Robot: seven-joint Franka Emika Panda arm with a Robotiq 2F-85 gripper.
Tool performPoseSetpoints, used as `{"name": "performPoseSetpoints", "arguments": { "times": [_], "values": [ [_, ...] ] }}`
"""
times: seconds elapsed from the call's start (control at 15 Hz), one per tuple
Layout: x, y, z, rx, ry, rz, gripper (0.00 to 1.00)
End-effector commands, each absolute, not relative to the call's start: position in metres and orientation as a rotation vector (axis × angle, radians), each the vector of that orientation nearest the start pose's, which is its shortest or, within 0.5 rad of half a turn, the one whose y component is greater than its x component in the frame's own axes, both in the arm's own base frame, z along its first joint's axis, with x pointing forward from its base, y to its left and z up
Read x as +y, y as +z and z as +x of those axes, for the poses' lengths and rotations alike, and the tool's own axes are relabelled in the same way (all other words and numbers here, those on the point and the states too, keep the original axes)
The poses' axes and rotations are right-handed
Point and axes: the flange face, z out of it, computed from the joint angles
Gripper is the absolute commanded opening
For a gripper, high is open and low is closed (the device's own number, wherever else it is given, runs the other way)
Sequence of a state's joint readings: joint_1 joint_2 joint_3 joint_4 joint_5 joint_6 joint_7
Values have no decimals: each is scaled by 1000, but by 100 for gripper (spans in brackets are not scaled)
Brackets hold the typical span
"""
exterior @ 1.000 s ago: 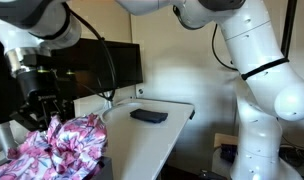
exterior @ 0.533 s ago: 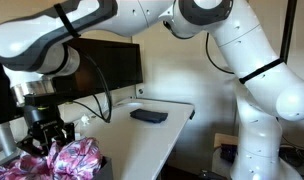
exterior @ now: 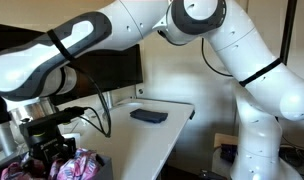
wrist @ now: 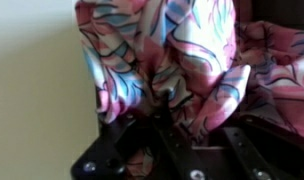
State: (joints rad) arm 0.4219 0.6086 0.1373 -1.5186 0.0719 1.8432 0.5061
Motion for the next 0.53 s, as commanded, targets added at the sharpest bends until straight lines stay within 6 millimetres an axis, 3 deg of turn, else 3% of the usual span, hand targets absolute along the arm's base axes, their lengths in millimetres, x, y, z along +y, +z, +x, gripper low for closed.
{"name": "performPoseSetpoints", "arguments": {
  "times": [0.0,0.33,0.47],
  "values": [
    [363,266,574,45,430,-3211,10],
    [367,251,577,119,433,-3262,10],
    [366,256,579,133,420,-3264,10]
  ]
}}
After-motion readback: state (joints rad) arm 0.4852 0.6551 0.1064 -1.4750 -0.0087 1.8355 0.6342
